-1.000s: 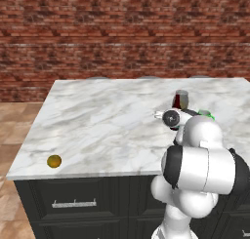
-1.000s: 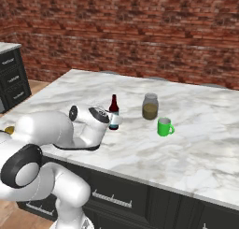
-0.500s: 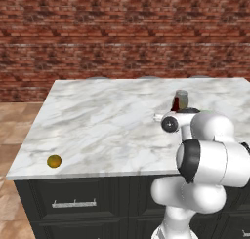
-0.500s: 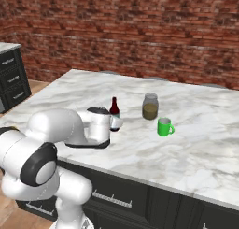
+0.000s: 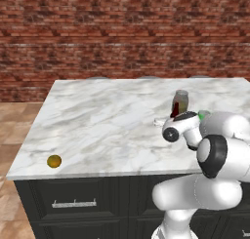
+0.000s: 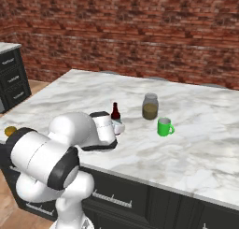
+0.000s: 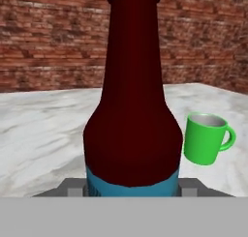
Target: Open the cabinet directly in front. Then move the beer and the mug to the dining counter with the jar on it.
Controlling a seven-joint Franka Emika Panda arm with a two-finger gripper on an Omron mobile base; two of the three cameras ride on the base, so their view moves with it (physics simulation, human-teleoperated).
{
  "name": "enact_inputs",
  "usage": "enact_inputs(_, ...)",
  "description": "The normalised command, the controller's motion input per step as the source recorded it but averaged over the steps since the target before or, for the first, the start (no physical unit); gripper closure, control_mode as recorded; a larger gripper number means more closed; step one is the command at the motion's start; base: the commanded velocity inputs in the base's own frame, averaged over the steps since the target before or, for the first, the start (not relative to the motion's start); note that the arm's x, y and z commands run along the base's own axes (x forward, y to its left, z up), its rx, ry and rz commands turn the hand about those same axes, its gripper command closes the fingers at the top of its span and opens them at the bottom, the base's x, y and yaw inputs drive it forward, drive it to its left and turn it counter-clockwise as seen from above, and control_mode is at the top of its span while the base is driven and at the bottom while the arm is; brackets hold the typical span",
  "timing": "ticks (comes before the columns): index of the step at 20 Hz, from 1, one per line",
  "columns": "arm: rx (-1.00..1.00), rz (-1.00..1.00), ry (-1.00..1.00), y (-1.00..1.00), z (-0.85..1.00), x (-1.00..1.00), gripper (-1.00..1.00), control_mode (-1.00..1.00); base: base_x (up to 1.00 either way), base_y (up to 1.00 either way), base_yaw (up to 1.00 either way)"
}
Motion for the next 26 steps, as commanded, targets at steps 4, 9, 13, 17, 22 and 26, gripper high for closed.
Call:
enact_inputs(4,0.00,0.00,0.00,0.00,0.00,0.00,-1.00,-1.00,0.00,0.00,0.00)
enact_inputs(9,0.00,0.00,0.00,0.00,0.00,0.00,-1.00,-1.00,0.00,0.00,0.00)
enact_inputs(13,0.00,-0.06,0.00,0.00,0.21,0.00,-1.00,-1.00,0.00,0.00,0.00)
enact_inputs(17,0.00,-0.12,0.00,0.00,0.78,0.00,-1.00,-1.00,0.00,0.00,0.00)
enact_inputs(22,0.00,-0.11,0.00,0.04,1.00,-0.02,-1.00,-1.00,0.00,0.00,0.00)
enact_inputs(26,0.00,-0.12,0.02,0.00,1.00,-0.29,-1.00,-1.00,0.00,0.00,0.00)
